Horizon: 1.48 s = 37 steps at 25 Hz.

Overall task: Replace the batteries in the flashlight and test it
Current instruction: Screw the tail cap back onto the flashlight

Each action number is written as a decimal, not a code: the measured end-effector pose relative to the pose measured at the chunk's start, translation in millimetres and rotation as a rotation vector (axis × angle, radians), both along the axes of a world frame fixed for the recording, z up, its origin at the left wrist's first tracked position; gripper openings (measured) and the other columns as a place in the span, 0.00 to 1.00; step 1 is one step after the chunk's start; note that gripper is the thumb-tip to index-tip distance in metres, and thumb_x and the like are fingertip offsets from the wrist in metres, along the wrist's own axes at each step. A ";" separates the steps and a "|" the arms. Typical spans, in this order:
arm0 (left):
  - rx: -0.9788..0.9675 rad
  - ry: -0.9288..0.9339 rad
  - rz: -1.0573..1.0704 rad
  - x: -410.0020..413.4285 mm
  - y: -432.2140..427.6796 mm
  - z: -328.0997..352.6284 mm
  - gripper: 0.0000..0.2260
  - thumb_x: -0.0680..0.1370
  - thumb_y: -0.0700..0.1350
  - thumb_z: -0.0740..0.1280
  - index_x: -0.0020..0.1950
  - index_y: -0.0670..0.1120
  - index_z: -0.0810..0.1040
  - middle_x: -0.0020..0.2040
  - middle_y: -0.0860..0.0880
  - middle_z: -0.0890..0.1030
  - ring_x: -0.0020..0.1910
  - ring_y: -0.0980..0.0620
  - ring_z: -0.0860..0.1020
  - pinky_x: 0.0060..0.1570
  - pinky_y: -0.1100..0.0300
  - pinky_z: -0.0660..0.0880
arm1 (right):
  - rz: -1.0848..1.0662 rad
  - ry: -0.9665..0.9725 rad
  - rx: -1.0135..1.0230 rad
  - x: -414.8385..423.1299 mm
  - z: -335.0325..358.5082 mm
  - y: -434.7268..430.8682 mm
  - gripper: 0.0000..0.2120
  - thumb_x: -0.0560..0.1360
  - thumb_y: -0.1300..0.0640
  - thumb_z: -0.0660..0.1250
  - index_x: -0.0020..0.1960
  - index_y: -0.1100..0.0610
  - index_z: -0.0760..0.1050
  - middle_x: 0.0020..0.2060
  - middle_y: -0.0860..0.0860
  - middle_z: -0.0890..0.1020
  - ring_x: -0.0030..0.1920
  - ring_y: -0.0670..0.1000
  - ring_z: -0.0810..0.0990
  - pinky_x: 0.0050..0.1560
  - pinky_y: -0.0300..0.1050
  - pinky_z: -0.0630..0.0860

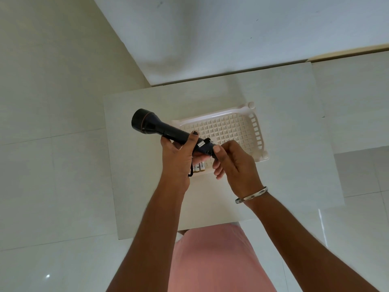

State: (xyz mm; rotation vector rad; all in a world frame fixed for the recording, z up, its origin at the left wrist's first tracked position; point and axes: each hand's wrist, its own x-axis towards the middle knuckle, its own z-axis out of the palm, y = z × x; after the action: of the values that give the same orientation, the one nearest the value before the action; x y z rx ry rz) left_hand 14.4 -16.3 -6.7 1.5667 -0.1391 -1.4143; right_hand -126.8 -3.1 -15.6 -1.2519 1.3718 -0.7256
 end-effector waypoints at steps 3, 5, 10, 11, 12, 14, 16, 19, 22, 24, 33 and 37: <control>0.030 -0.013 -0.006 -0.4 -3.7 0.5 0.27 0.75 0.39 0.70 0.71 0.46 0.63 0.49 0.47 0.82 0.37 0.49 0.86 0.35 0.52 0.83 | 0.023 0.050 -0.153 -4.7 -1.3 -2.6 0.16 0.76 0.48 0.63 0.46 0.63 0.75 0.32 0.51 0.83 0.29 0.44 0.83 0.30 0.38 0.80; 0.077 0.005 0.015 -2.9 -5.7 -1.0 0.27 0.75 0.39 0.71 0.71 0.45 0.63 0.48 0.47 0.82 0.36 0.48 0.86 0.35 0.51 0.84 | 0.039 0.117 -0.256 -8.3 -1.0 -6.0 0.15 0.75 0.51 0.65 0.46 0.64 0.76 0.34 0.54 0.84 0.32 0.45 0.84 0.31 0.39 0.81; 0.107 0.018 0.074 -11.0 -4.5 -7.7 0.31 0.71 0.40 0.75 0.70 0.45 0.65 0.44 0.48 0.83 0.40 0.50 0.86 0.47 0.51 0.83 | -0.141 -0.045 0.164 0.3 -0.3 -10.5 0.12 0.79 0.51 0.60 0.41 0.57 0.73 0.32 0.52 0.80 0.30 0.49 0.79 0.33 0.45 0.78; 0.089 0.064 0.082 -12.9 -5.7 -8.5 0.27 0.71 0.39 0.75 0.67 0.44 0.69 0.42 0.49 0.84 0.43 0.49 0.85 0.55 0.49 0.80 | -0.268 -0.061 0.241 9.0 -0.5 -8.0 0.13 0.79 0.51 0.58 0.38 0.55 0.71 0.32 0.53 0.77 0.32 0.50 0.76 0.35 0.49 0.75; 0.060 0.129 0.091 -15.1 -6.0 -8.4 0.20 0.71 0.39 0.75 0.61 0.44 0.74 0.40 0.50 0.84 0.44 0.50 0.84 0.59 0.48 0.78 | -0.372 -0.020 0.269 16.6 -1.2 -6.9 0.15 0.78 0.49 0.56 0.36 0.53 0.70 0.32 0.54 0.76 0.34 0.52 0.74 0.38 0.51 0.73; -0.002 0.287 0.134 -18.7 -5.9 -5.7 0.07 0.72 0.39 0.73 0.49 0.46 0.80 0.37 0.50 0.85 0.40 0.52 0.84 0.58 0.50 0.78 | -0.422 0.104 0.278 25.8 -1.9 -8.8 0.23 0.80 0.42 0.52 0.33 0.52 0.71 0.31 0.52 0.77 0.34 0.50 0.74 0.40 0.48 0.74; -0.055 0.342 0.178 -21.7 -5.0 -5.1 0.05 0.69 0.43 0.74 0.43 0.47 0.81 0.37 0.49 0.86 0.39 0.51 0.85 0.55 0.51 0.79 | -0.358 0.172 0.322 27.7 -0.5 -14.2 0.29 0.79 0.37 0.47 0.30 0.51 0.73 0.27 0.49 0.77 0.31 0.49 0.76 0.37 0.43 0.74; -0.099 0.295 0.259 -27.8 -3.7 -5.6 0.07 0.67 0.48 0.73 0.40 0.47 0.80 0.34 0.49 0.85 0.38 0.49 0.85 0.57 0.48 0.78 | -0.325 0.251 0.168 32.0 0.1 -16.1 0.27 0.80 0.39 0.51 0.27 0.49 0.71 0.23 0.47 0.75 0.27 0.48 0.75 0.32 0.41 0.71; 0.010 0.277 0.343 -35.6 -7.8 -3.3 0.11 0.71 0.52 0.73 0.44 0.46 0.78 0.31 0.51 0.83 0.33 0.51 0.84 0.46 0.53 0.82 | -0.256 0.380 -0.294 27.0 -1.1 -15.2 0.24 0.79 0.49 0.54 0.26 0.53 0.68 0.20 0.49 0.72 0.22 0.51 0.71 0.24 0.45 0.72; 0.122 0.321 0.390 -35.6 -12.1 -2.8 0.14 0.71 0.52 0.74 0.46 0.44 0.76 0.31 0.50 0.83 0.30 0.52 0.84 0.33 0.58 0.82 | -0.082 0.517 -0.641 11.7 -7.3 -25.0 0.21 0.78 0.52 0.56 0.29 0.60 0.71 0.22 0.53 0.73 0.23 0.54 0.70 0.22 0.48 0.70; 0.239 0.233 0.389 -15.7 -16.2 -3.0 0.21 0.67 0.54 0.76 0.48 0.41 0.74 0.41 0.44 0.83 0.31 0.49 0.85 0.26 0.55 0.80 | 0.304 0.310 -0.769 -11.8 -24.6 -23.5 0.16 0.74 0.54 0.70 0.49 0.68 0.78 0.44 0.62 0.82 0.41 0.56 0.81 0.40 0.47 0.82; 0.227 0.184 0.338 -11.4 -16.8 -2.8 0.28 0.64 0.55 0.76 0.57 0.42 0.74 0.41 0.45 0.85 0.34 0.48 0.86 0.31 0.52 0.82 | 0.307 0.281 -0.790 -12.3 -22.2 -26.2 0.11 0.68 0.63 0.76 0.47 0.67 0.80 0.44 0.62 0.83 0.42 0.59 0.82 0.40 0.50 0.82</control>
State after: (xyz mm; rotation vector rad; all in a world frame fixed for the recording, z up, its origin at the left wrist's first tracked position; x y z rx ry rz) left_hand 3.0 -33.1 -9.5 1.5440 0.3920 -1.3277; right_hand -139.1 -29.3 -37.8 -2.2003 1.0864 -0.9348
